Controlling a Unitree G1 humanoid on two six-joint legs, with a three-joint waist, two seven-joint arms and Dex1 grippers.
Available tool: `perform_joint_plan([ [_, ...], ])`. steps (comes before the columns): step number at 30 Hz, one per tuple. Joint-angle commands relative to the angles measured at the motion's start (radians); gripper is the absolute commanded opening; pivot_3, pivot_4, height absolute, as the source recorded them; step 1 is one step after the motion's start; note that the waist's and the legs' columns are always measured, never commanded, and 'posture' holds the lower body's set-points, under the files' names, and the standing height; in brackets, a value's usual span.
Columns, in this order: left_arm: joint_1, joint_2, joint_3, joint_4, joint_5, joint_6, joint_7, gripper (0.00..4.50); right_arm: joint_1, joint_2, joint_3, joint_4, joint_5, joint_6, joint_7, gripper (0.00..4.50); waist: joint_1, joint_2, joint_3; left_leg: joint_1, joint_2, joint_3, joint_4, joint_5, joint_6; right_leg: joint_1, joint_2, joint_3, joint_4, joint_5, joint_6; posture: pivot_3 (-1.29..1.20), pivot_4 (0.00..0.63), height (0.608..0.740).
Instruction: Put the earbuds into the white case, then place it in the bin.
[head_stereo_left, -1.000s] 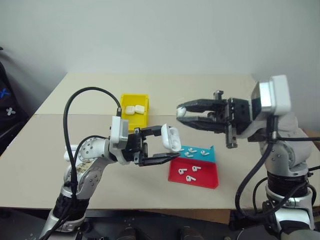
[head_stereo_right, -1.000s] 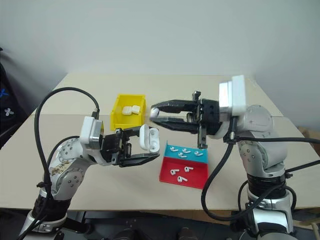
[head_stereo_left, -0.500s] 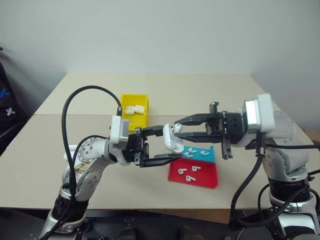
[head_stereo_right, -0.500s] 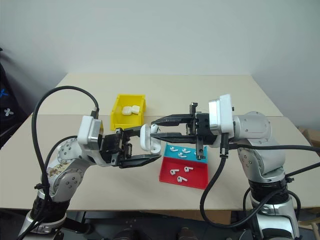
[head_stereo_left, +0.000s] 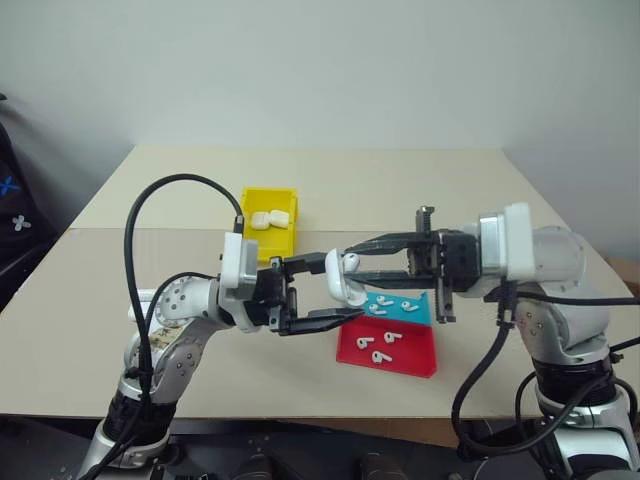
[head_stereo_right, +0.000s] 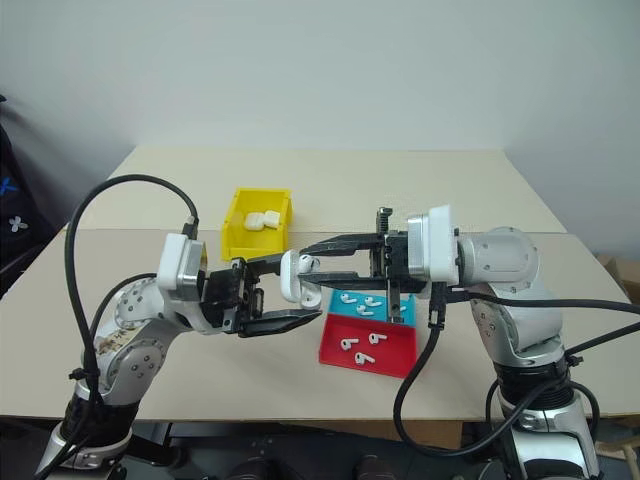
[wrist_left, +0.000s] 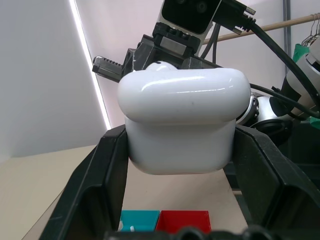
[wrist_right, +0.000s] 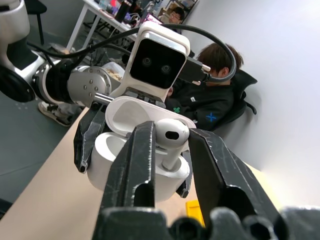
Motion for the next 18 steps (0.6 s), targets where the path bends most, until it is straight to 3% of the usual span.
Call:
perform_joint_plan([
  [1,-0.002,-0.005,0.01,-0.025,0.0,-0.022,0.003,2.79,0.002,-0.008,0.002,-0.001,-0.013,-0.023,-0.007,2.07,0.0,0.0,0.0,0.0,0.0,0.0,0.0,0.0,0.0,0.0,0.0,0.0,0.0,0.0,0.0,0.0,0.15,0.74],
  [8,0.007,-0.003,0.018,-0.012,0.015,-0.023,0.003,2.79,0.001,-0.039,-0.027,0.01,0.018,-0.024,0.02,2.07,0.0,0.0,0.0,0.0,0.0,0.0,0.0,0.0,0.0,0.0,0.0,0.0,0.0,0.0,0.0,0.0,0.15,0.74],
  [12,0.067,0.047,0.038,0.014,0.059,-0.063,-0.037,2.79,-0.026,-0.122,-0.103,0.045,0.097,0.061,0.036,2.07,-0.001,0.0,0.0,0.0,0.0,0.0,0.0,0.0,0.0,0.0,0.0,0.0,0.0,0.0,-0.001,0.0,0.15,0.74],
  [15,0.127,0.093,0.06,0.011,0.08,-0.09,-0.055,2.79,-0.067,-0.246,-0.066,0.122,0.012,0.141,0.044,2.07,-0.002,0.0,0.0,0.0,0.0,0.001,0.0,0.0,0.0,-0.001,0.0,0.0,0.0,-0.002,-0.008,0.0,0.15,0.74],
  [18,0.186,0.123,0.083,-0.007,0.086,-0.099,-0.055,2.79,-0.119,-0.358,0.057,0.225,-0.144,0.153,0.105,2.07,-0.001,0.0,0.0,0.0,0.0,0.001,-0.001,0.0,0.0,-0.001,-0.001,0.0,-0.001,-0.003,-0.008,0.0,0.15,0.74],
])
